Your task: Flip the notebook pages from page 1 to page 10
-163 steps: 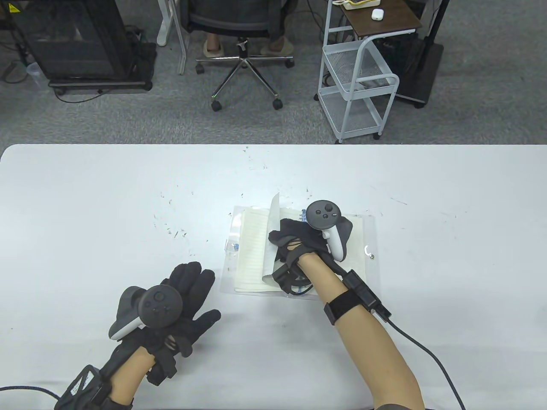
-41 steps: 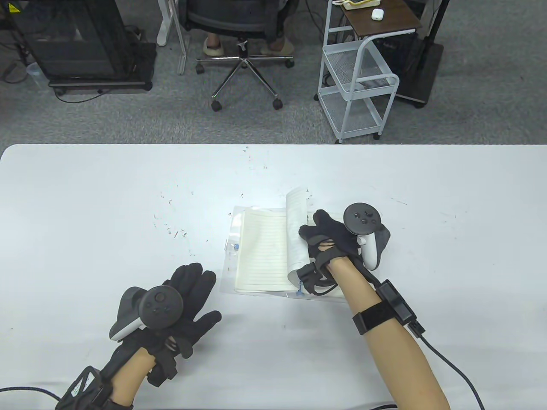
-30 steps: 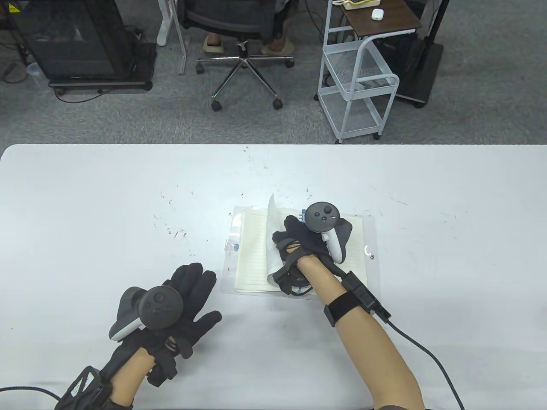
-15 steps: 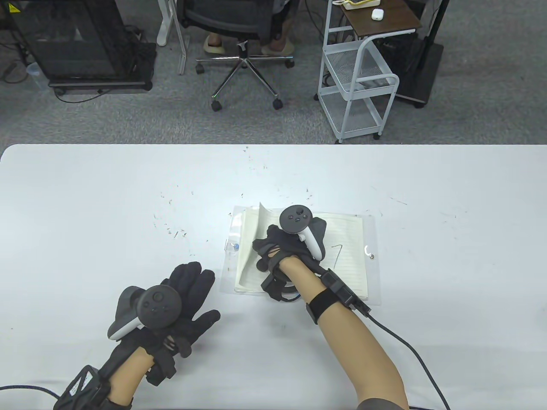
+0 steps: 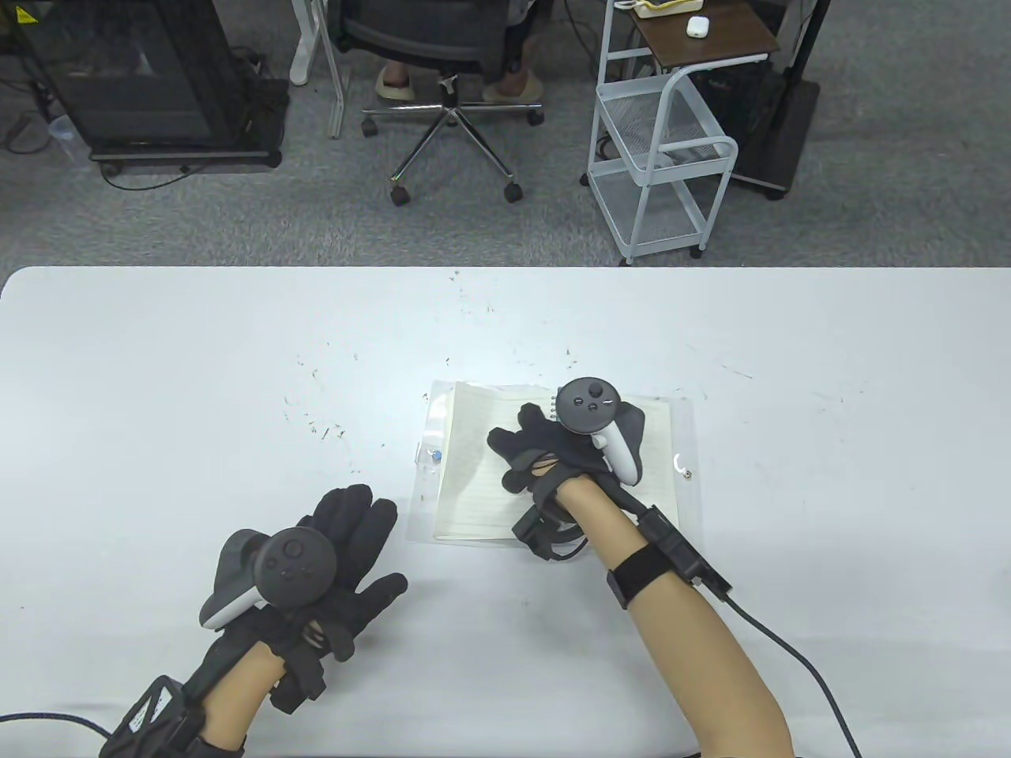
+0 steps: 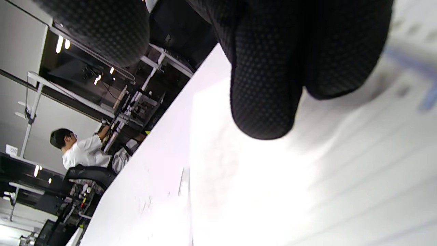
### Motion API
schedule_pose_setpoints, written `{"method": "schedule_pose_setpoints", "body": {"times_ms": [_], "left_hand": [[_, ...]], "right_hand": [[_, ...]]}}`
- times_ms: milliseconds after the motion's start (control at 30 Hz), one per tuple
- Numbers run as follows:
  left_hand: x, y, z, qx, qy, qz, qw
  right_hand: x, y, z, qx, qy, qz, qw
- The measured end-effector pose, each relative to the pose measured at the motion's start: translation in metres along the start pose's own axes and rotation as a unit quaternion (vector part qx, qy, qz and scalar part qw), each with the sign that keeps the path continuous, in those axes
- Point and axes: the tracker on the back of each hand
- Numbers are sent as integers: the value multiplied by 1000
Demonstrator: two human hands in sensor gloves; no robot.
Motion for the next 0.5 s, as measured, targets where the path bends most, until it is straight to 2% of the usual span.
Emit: {"method": "schedule_pose_setpoints", "body": {"times_ms": [267, 400, 500], "left_hand": [[1, 0, 1, -2, 2, -4, 1000], [2, 0, 1, -6, 1, -5, 1000], [2, 1, 2, -7, 2, -8, 1000]], "right_hand": [[51, -15, -34, -3, 7, -59, 998], [67, -18, -49, -3, -13, -111, 994], [76, -20, -57, -12, -54, -119, 991]]}}
Point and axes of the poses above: the tracker on the back of each hand, its own z axis roughly to the thumb side, its own y axis roughly from the wrist to the fingertips, x = y × z, and after that the axes turned 8 degrees about -x, right-handed
